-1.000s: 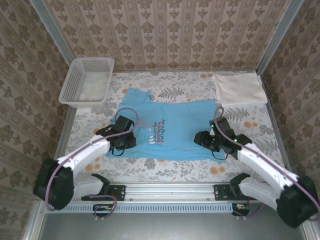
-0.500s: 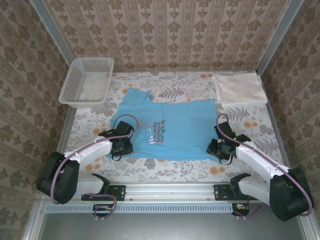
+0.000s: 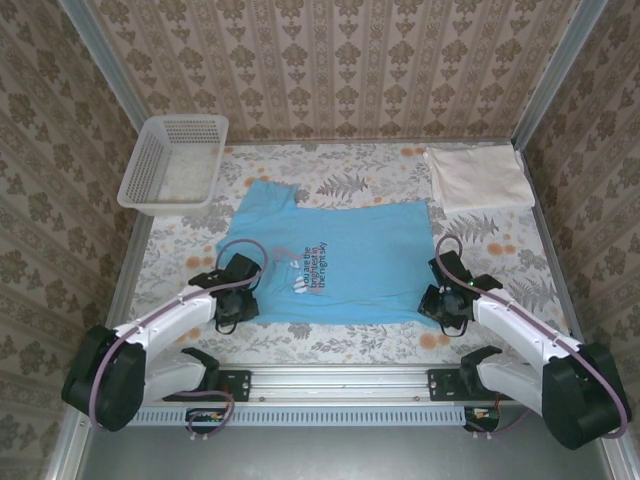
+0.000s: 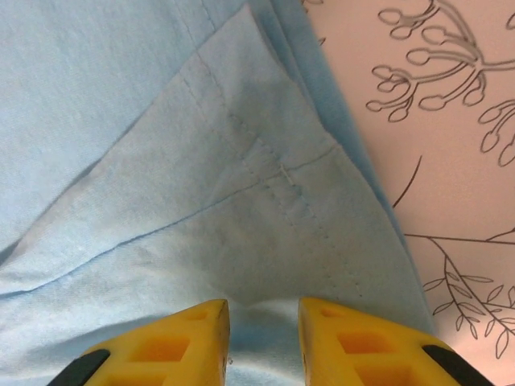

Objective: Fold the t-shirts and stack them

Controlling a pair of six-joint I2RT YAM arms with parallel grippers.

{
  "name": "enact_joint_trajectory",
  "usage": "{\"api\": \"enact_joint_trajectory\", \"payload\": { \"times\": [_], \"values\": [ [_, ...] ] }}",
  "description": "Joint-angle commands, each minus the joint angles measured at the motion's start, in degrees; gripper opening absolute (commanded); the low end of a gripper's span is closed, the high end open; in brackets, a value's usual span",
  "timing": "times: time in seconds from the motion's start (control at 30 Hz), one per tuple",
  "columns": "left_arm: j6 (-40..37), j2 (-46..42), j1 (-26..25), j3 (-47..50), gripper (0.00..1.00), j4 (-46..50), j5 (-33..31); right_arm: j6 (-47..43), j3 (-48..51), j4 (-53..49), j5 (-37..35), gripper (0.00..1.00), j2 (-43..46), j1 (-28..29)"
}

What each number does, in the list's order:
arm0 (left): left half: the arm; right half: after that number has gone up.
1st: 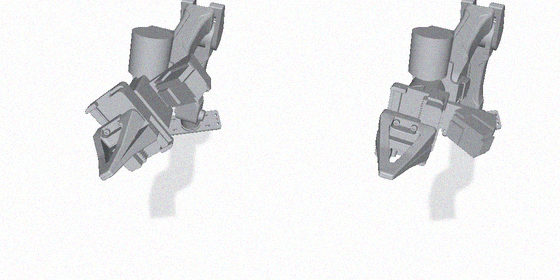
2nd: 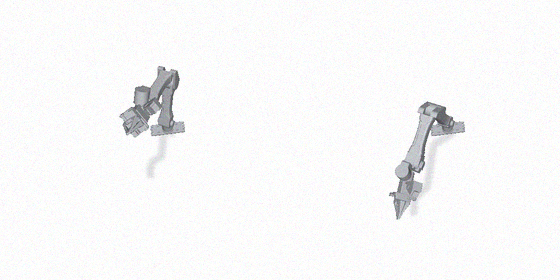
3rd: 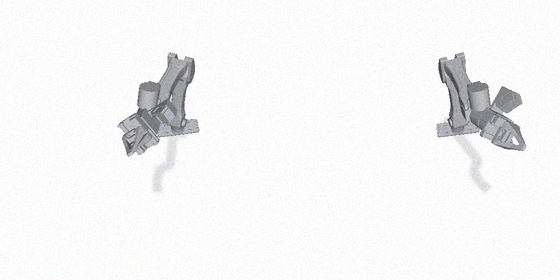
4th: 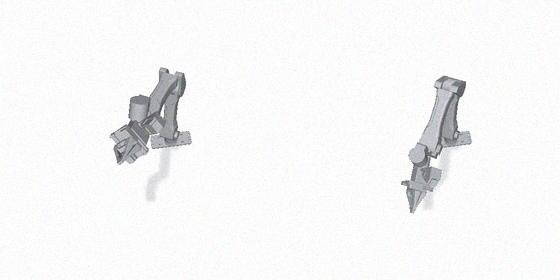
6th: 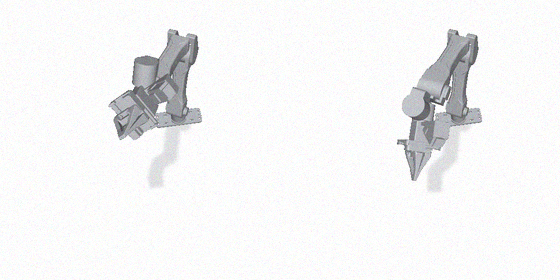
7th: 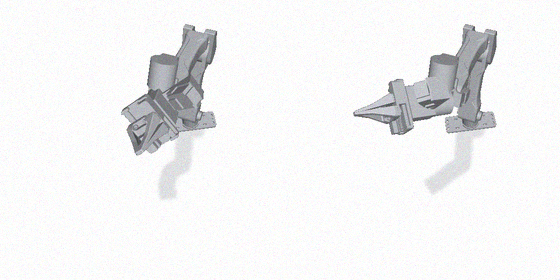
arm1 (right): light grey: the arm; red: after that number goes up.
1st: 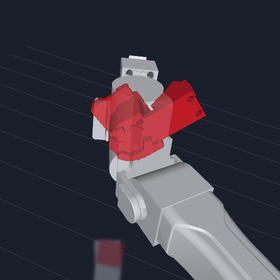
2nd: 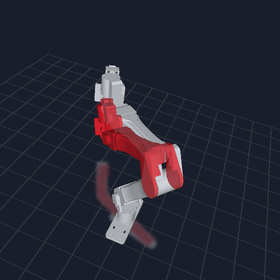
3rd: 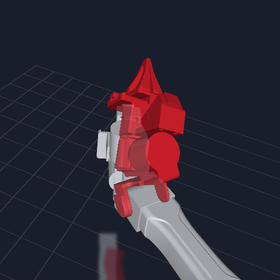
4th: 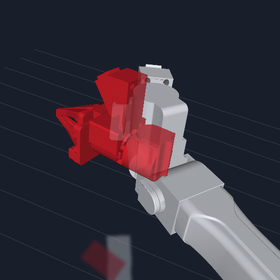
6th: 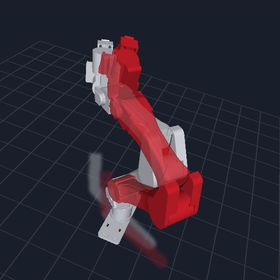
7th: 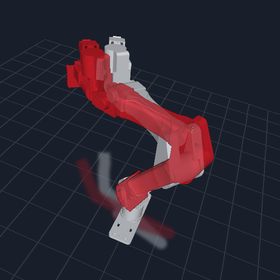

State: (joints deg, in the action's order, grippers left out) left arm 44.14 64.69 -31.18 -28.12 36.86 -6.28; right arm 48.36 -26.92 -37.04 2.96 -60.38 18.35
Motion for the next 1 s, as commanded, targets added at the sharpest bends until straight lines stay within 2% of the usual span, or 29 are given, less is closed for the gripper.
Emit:
{"api": "enact_joint_trajectory", "payload": {
  "times": [0.0,0.17,0.37,0.43,0.53,0.63,0.73,0.9,0.97],
  "values": [
    [2.94,-1.8,-0.76,1.23,0.17,4.57,-1.66,0.22,-1.6,-3.12,0.06,0.3,-1.02,1.64],
    [5.38,-6.46,-2.56,1.58,0.17,7.78,-3.69,2.1,-4.57,-6.84,-2.34,0.3,-2.33,5.95],
    [6.11,-10.6,-2.33,-1.51,0.19,9.92,-4.11,2.94,-5.98,-10.19,-5.81,0.31,3.7,6.09],
    [4.84,-10.78,-1.58,-5.97,0.21,9.99,-3.83,1.37,-8.68,-10.18,-7.79,0.35,5.48,5.74],
    [1.74,-9.22,1.55,-14.03,0.25,7.0,-1.61,-4.17,-12.78,-4.91,-7.66,0.47,5.7,3.99],
    [0.12,-4.13,6.02,-23.09,0.38,2.19,1.32,-9.25,-17.13,3.37,-6.56,0.57,2.32,0.07],
    [-1.94,4.57,9.66,-32.64,0.45,-1.06,2.49,-12.31,-20.55,13.37,-5.08,0.61,-3.57,-5.53],
    [-7.84,21.95,14.8,-49.76,0.53,-2.49,2.59,-13.4,-28.96,23.91,-2.8,0.6,-18.55,-12.61],
    [-9.49,29.25,17.42,-56.44,0.54,-2.11,5.1,-13.01,-33.19,25.01,-3.21,0.59,-25.81,-13.89]
  ]
}}
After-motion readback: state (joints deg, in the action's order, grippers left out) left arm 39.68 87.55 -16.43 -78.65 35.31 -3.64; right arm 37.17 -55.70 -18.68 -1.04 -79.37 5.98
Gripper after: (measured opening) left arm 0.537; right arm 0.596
